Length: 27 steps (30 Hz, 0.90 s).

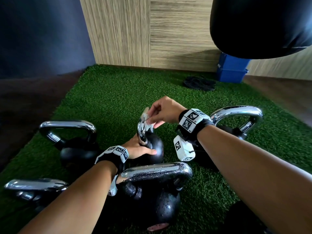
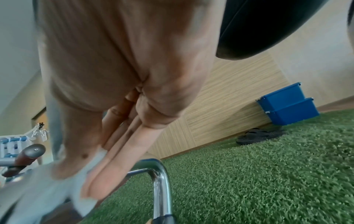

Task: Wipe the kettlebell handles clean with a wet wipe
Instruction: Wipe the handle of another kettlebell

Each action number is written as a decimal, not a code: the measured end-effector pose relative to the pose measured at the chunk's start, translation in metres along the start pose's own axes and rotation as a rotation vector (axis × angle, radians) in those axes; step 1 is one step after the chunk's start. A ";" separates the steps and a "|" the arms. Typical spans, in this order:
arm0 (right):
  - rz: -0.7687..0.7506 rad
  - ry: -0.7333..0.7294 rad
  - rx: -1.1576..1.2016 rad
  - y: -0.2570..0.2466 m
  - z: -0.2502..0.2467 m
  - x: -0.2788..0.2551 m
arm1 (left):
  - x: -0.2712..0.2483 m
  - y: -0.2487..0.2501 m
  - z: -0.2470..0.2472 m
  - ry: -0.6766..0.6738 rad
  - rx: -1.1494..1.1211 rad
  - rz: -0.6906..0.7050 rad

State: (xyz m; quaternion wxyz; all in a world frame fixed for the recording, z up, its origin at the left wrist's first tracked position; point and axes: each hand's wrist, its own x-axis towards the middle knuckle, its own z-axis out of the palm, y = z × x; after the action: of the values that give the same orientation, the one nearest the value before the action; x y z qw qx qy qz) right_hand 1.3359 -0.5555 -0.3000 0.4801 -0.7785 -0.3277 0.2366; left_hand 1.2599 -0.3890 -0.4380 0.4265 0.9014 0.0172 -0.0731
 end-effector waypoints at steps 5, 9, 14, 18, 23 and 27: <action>0.033 -0.083 0.069 0.001 0.009 -0.003 | -0.002 0.005 -0.003 0.016 -0.018 0.054; 0.077 -0.104 0.056 0.004 0.010 -0.002 | 0.000 0.006 -0.003 -0.017 -0.094 0.172; 0.085 -0.144 -0.225 0.018 0.026 -0.002 | -0.001 0.008 -0.002 -0.061 -0.040 0.193; 0.075 -0.124 -0.233 0.026 0.027 -0.001 | 0.000 0.006 -0.003 -0.087 -0.107 0.145; 0.078 -0.173 -0.337 0.032 0.031 -0.003 | -0.002 0.005 -0.001 -0.076 -0.177 0.081; 0.132 -0.220 -0.352 0.025 0.027 -0.004 | -0.001 0.002 -0.001 -0.083 -0.081 0.125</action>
State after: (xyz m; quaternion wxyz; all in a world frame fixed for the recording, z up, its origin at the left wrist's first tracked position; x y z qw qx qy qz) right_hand 1.3222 -0.5507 -0.3340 0.2813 -0.8396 -0.3628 0.2903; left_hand 1.2592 -0.3899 -0.4355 0.4668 0.8788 -0.0538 -0.0829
